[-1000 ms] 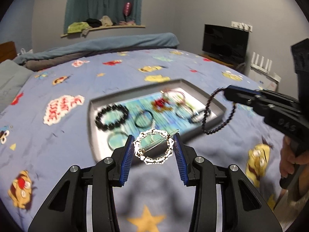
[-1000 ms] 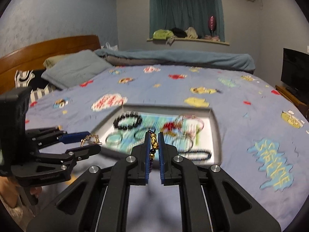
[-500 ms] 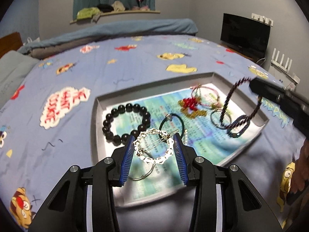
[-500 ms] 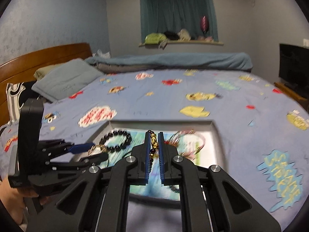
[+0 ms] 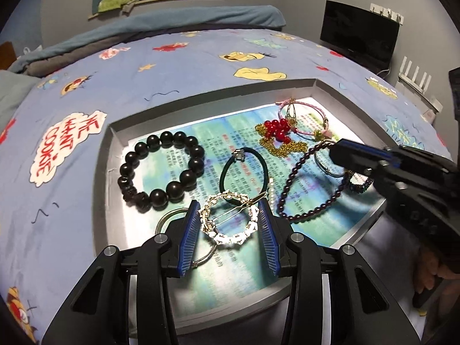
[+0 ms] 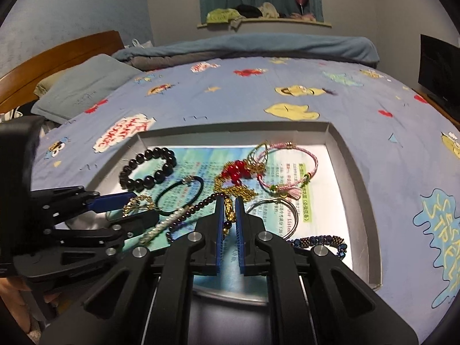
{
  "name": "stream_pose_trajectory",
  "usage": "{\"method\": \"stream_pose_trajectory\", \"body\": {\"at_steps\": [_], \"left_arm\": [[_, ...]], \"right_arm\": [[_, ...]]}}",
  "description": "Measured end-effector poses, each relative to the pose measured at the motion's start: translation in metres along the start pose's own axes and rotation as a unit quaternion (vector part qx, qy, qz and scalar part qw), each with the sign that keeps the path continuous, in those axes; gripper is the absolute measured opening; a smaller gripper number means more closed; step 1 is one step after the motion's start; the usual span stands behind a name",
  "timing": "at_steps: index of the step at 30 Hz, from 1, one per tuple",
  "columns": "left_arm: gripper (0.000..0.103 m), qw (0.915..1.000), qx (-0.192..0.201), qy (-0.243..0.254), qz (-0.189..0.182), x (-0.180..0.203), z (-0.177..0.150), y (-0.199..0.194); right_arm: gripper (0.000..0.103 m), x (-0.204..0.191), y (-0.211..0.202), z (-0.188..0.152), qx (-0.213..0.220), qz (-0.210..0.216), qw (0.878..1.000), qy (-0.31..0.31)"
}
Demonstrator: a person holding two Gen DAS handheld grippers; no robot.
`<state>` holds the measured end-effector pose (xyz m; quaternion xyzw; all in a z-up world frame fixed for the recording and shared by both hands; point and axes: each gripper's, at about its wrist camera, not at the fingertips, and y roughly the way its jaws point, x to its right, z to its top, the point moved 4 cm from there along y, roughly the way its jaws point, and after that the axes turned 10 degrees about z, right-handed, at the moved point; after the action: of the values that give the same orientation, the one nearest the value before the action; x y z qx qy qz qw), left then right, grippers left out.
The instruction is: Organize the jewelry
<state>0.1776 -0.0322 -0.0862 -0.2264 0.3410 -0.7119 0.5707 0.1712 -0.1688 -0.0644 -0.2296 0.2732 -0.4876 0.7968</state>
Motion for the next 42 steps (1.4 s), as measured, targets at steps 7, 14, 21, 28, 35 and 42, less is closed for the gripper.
{"method": "stream_pose_trajectory", "body": {"at_steps": [7,14,21,28,35,42], "left_arm": [[0.043,1.0000,0.001,0.002,-0.005,0.000,0.001,0.002],[0.049,0.9999,-0.005,-0.008,-0.004,-0.003,-0.001,0.004],[0.053,0.9998,-0.005,-0.019,0.003,-0.006,0.000,0.000],[0.053,0.9997,0.003,-0.019,0.015,-0.005,0.004,-0.012],[0.068,0.9990,0.014,-0.026,0.034,-0.007,0.004,-0.030],[0.079,0.9977,0.030,-0.034,0.051,-0.009,-0.001,-0.054]], "right_arm": [[0.008,-0.005,0.015,-0.004,-0.023,-0.010,1.000,-0.017],[0.008,0.001,0.014,-0.004,-0.024,-0.007,1.000,0.000],[0.027,0.002,0.006,-0.002,-0.012,-0.004,1.000,0.003],[0.027,0.005,-0.007,-0.001,0.000,-0.009,1.000,0.006],[0.035,0.004,-0.027,-0.002,0.013,-0.011,1.000,0.003],[0.065,0.002,-0.052,-0.004,0.026,-0.016,1.000,-0.006]]}}
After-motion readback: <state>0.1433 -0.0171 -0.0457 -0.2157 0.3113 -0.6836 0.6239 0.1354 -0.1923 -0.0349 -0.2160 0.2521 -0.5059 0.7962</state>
